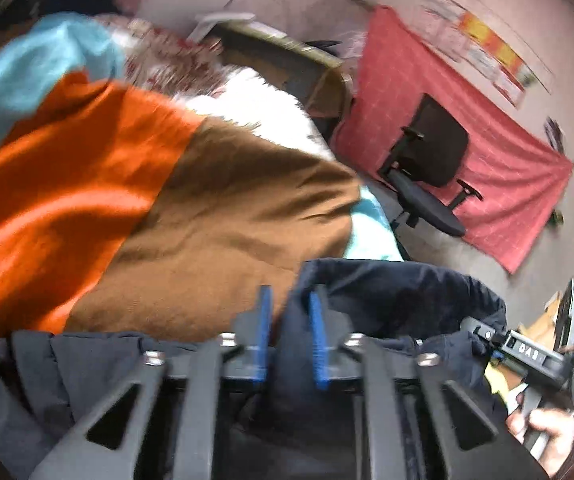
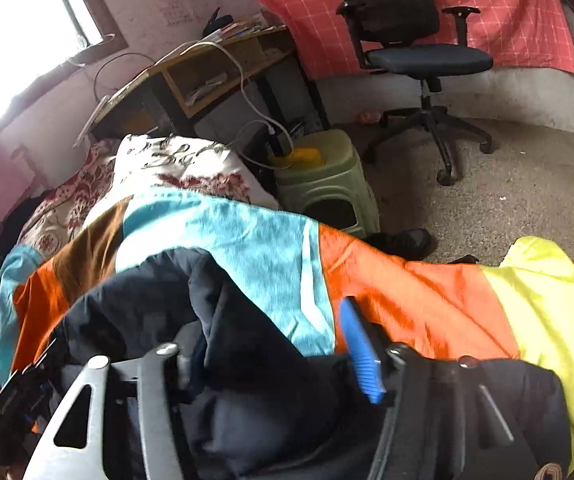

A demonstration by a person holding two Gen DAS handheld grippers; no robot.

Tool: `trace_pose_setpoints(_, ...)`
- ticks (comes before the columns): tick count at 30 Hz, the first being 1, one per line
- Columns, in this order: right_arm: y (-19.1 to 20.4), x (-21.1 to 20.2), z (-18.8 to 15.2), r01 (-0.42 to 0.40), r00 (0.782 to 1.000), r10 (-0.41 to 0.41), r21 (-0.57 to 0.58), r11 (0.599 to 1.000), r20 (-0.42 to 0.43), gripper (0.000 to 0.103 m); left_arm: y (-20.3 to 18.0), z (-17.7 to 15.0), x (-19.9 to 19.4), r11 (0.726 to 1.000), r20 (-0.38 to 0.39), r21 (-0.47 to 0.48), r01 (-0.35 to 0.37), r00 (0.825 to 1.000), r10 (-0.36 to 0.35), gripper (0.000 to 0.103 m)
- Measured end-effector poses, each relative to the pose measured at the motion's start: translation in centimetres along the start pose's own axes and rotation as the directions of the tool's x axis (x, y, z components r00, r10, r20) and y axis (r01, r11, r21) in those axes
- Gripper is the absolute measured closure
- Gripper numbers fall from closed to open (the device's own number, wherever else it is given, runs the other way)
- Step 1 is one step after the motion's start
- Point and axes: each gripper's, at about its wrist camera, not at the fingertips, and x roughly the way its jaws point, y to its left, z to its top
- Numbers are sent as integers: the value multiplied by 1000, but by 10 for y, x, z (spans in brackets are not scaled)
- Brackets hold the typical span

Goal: Fold large clothes

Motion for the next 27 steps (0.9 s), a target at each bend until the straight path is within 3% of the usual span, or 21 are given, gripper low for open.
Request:
trace_pose_setpoints(3,6,-13,-8,-13,1000,13,-60,998,5,71,-17,-5,-26,997,45,80,5,999,-8,96)
trace_pose_setpoints(6,12,-34,-12,-19,1000,21,-136,991,18,78,-29,-17,-57,992,72,126,22,997,-31,97)
trace_pose_setpoints(13,18,-106,-46,-50,996,68,-259,965,63,86,-46,-50,-120,976,60,204,72,995,-85,99)
trace_pose_setpoints(15,22,-126,-63,-48,994,74,-303,952,76,92,-53,-64,-143,968,66,238,83,993,-101,100)
trace_pose_setpoints(22,47,-203,-146,0,985,86,-495,869,150,94,-58,-114,-218,955,26,267,127,990,-138,100)
trace_pose_setpoints(27,58,-237,-199,49,983,61,-572,819,171,94,-68,-157,-226,935,-46,338,107,994,-97,100)
